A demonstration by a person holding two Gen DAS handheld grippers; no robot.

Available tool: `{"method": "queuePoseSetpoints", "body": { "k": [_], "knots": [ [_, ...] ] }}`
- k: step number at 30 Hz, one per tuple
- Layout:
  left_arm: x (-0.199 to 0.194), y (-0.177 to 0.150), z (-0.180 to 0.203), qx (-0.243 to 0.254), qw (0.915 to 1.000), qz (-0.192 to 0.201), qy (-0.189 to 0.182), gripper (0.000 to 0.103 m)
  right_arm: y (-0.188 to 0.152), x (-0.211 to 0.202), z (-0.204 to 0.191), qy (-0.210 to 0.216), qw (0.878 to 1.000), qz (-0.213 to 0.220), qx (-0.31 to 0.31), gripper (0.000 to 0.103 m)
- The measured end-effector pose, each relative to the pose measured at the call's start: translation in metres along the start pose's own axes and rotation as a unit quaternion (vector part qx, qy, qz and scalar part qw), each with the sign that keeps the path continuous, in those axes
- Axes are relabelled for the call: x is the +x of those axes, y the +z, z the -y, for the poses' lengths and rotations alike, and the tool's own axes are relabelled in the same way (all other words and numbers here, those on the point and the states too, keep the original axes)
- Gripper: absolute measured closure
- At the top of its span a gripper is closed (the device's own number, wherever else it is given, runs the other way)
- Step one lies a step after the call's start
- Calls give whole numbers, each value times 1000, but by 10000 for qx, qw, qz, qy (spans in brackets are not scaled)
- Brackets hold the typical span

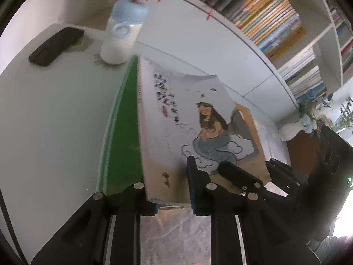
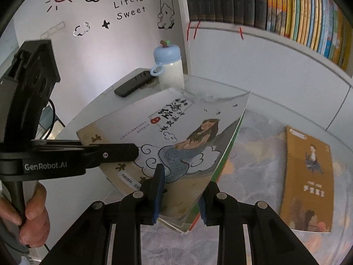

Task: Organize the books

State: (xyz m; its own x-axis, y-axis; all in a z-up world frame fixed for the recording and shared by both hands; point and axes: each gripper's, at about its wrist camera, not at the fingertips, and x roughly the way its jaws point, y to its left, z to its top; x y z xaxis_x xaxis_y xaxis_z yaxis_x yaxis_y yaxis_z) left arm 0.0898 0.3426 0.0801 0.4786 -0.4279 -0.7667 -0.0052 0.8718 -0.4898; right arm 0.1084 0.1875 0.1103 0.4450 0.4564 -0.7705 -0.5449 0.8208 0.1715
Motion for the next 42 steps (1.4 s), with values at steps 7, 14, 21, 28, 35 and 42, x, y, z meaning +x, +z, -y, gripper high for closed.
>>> {"method": "queuePoseSetpoints", "body": {
  "k": [7,14,21,28,35,42],
  "knots": [
    [-13,-2,-36,-478,9986,186,121,87,-9,20,4,-34,9994,-296,159,77],
    [-18,1,-48,-598,9977,269,167,84,-5,22,1,73,9991,-320,271,76],
    [-25,1,-45,-540,9974,338,348,84,-12,27,3,69,9983,-510,262,60],
    [-36,-2,-37,-505,9970,374,445,84,-24,14,14,-74,9974,-659,280,53],
    [-38,0,22,165,9986,325,386,84,-60,-24,45,-259,9955,-655,630,53],
    [-21,-12,104,818,9966,123,4,77,-107,-66,98,-680,9889,-740,1098,52]
  ]
}}
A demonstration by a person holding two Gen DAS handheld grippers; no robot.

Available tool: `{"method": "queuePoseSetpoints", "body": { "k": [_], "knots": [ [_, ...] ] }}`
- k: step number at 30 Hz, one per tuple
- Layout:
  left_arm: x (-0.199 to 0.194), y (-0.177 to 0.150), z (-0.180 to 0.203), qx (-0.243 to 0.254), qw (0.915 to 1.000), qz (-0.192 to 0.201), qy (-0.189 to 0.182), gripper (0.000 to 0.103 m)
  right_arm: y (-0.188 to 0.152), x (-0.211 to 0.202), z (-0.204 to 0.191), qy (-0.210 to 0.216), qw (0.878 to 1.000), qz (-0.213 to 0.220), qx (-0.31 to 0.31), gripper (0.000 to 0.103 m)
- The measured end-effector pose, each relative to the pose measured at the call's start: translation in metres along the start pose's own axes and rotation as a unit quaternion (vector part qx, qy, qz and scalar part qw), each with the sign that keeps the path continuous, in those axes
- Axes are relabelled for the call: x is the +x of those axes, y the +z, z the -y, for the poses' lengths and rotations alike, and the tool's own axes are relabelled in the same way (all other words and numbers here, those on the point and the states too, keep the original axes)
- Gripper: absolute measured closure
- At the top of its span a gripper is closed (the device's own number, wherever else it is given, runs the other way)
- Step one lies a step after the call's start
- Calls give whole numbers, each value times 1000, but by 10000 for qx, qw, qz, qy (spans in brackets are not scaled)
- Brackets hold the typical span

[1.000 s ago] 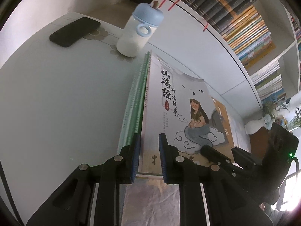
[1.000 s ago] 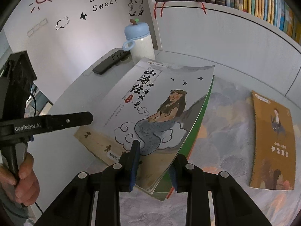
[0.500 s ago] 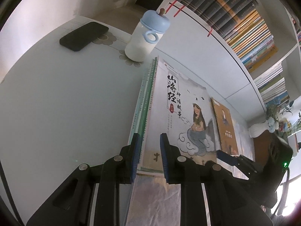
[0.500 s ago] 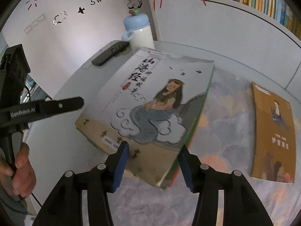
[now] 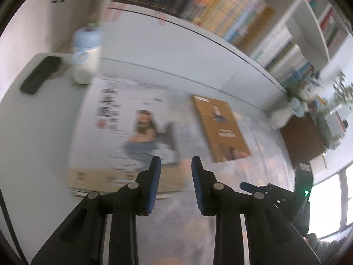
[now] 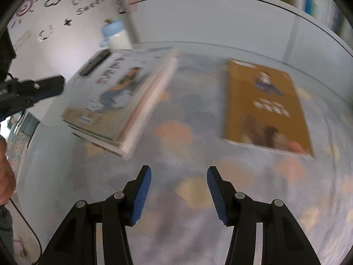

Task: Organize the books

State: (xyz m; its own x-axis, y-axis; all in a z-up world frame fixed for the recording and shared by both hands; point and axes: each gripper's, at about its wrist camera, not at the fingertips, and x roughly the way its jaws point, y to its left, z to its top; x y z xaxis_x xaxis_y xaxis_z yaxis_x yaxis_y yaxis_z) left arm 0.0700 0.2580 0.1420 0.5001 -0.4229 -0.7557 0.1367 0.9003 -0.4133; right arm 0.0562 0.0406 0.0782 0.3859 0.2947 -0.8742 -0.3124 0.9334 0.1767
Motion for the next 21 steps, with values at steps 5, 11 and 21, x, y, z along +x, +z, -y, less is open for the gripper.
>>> {"method": "queuePoseSetpoints", "body": {
  "k": [5,11,21],
  "knots": [
    [18,-8,63,315,9993,-182,-70,77,-25,-13,57,-67,9987,-42,506,52],
    [60,-8,110,218,9988,-432,-119,77,-39,-39,122,-130,9957,73,912,52],
    [149,5,125,-590,9951,-696,391,77,4,-51,191,-159,9958,324,842,50]
  ]
}}
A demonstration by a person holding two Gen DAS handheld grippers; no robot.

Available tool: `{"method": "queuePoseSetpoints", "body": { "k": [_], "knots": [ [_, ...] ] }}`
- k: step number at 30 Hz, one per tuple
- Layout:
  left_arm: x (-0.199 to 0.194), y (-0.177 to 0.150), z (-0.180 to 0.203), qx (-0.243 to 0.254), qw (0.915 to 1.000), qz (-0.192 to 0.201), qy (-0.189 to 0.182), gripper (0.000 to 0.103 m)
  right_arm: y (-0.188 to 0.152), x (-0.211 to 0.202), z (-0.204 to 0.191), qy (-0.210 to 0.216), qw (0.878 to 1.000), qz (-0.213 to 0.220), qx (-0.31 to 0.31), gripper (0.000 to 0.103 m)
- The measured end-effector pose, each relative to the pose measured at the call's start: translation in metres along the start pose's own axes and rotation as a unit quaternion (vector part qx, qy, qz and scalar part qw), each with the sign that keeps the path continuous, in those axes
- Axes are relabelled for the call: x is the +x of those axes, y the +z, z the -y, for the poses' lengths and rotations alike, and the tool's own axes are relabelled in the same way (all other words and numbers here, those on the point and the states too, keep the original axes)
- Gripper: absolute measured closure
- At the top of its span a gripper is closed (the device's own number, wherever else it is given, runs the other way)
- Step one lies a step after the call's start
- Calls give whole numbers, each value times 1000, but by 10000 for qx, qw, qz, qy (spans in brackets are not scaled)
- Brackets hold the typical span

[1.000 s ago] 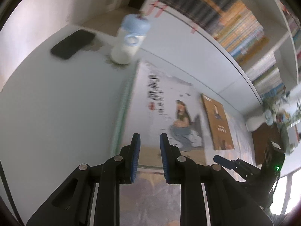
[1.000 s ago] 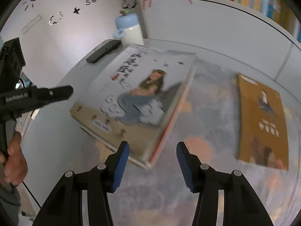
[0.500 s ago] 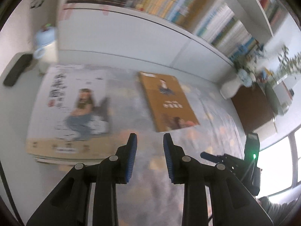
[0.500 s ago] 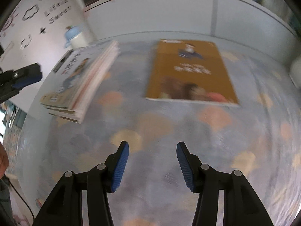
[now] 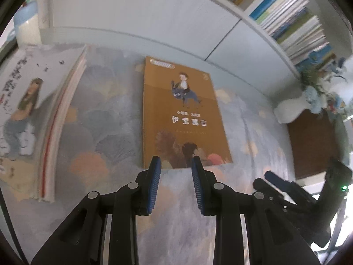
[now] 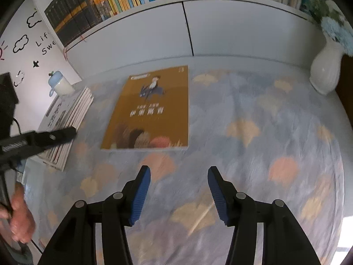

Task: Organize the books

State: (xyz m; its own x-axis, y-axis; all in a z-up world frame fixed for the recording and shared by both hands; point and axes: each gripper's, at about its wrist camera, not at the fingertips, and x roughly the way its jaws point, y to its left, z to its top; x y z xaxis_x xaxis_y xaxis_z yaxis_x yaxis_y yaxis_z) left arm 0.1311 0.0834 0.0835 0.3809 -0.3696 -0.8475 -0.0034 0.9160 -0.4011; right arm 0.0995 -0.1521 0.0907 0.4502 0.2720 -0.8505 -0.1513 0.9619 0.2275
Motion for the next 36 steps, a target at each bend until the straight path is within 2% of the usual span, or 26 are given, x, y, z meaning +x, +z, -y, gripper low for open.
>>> {"method": "queuePoseSetpoints", "body": {
  "k": [6,9,12,13,15,17,22,26,29,36],
  "knots": [
    [36,14,-16,-408,9986,-97,307,77,30,47,7,24,9997,-182,-162,48],
    [53,21,-28,-598,9973,-246,339,77,42,72,12,58,9995,-281,-100,48],
    [60,26,-32,-642,9973,-273,248,77,53,90,16,99,9997,-202,-9,48],
    [60,27,-33,-636,9973,-260,239,77,55,93,16,122,9998,-142,-27,50],
    [62,29,-32,-611,9975,-275,223,77,58,101,12,262,9995,-121,-128,72],
    [64,31,-31,-526,9981,-286,164,74,60,105,8,322,9992,-105,-218,74],
    [59,21,-21,-121,9993,-330,129,73,55,102,10,349,9992,-88,-193,74],
    [47,-11,-5,112,9985,-527,-72,73,38,84,22,314,9993,-187,-121,74],
    [42,-56,12,305,9956,-860,-217,73,12,61,34,286,9991,-287,-128,74],
    [28,-157,56,918,9863,-1317,-388,74,-91,-5,77,206,9978,-585,243,74]
  ]
}}
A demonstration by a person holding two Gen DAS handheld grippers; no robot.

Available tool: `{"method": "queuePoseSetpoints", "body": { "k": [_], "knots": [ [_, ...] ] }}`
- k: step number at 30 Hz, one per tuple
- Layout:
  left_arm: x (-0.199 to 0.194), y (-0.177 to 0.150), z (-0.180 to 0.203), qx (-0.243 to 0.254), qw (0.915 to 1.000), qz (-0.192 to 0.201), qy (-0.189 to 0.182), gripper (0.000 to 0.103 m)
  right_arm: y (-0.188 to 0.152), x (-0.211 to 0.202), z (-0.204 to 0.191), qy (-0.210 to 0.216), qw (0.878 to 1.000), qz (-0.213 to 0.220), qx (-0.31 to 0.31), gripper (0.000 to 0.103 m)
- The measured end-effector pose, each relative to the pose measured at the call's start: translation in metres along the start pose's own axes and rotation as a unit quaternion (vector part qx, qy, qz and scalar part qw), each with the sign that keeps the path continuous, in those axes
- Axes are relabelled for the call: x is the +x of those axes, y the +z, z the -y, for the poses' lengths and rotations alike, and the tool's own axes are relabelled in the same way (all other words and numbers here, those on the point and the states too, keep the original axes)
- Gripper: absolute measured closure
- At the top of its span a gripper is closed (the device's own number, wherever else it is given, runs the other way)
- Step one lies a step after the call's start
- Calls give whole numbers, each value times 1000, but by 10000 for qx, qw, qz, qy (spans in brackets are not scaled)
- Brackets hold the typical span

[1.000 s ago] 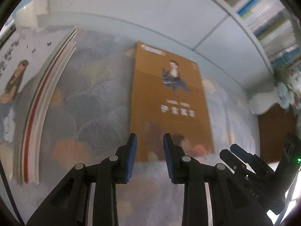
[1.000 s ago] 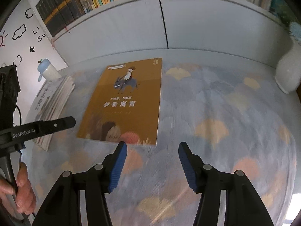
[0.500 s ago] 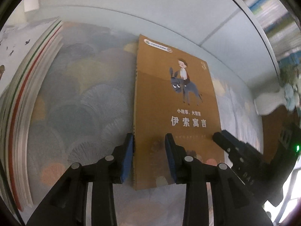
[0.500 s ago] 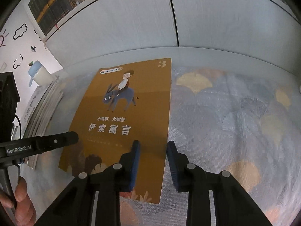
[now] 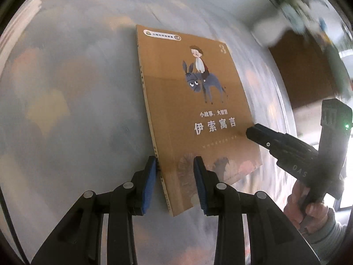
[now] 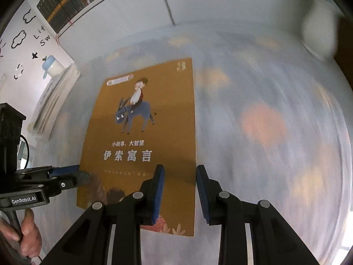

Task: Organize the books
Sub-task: 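Close the left tool on the orange-brown book edge and lift it upright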

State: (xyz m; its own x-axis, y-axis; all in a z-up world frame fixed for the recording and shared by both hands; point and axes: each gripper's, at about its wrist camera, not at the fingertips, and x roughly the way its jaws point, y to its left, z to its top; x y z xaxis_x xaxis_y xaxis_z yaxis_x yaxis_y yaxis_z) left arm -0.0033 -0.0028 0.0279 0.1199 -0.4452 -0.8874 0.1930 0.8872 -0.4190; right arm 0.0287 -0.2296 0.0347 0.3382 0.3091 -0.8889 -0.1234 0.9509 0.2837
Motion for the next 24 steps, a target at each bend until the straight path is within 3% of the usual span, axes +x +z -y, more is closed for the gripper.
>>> {"method": "queuePoseSetpoints", "body": {
  "k": [5,10,15,21,24],
  "knots": [
    [-2,-45,19,301,9990,-329,-76,73,-68,-33,11,-72,9998,-119,122,73],
    [-6,-79,28,299,9992,-277,51,71,-115,-52,15,-137,9996,-214,-150,73],
    [-12,-98,19,-250,9997,41,22,70,-133,-60,16,-61,9995,-268,-176,72],
    [-7,-103,28,-465,9982,379,71,67,-136,-58,15,39,9993,-197,-317,70],
    [-14,-105,27,-650,9969,414,-138,67,-136,-55,16,158,9996,-164,-151,69]
  ]
}}
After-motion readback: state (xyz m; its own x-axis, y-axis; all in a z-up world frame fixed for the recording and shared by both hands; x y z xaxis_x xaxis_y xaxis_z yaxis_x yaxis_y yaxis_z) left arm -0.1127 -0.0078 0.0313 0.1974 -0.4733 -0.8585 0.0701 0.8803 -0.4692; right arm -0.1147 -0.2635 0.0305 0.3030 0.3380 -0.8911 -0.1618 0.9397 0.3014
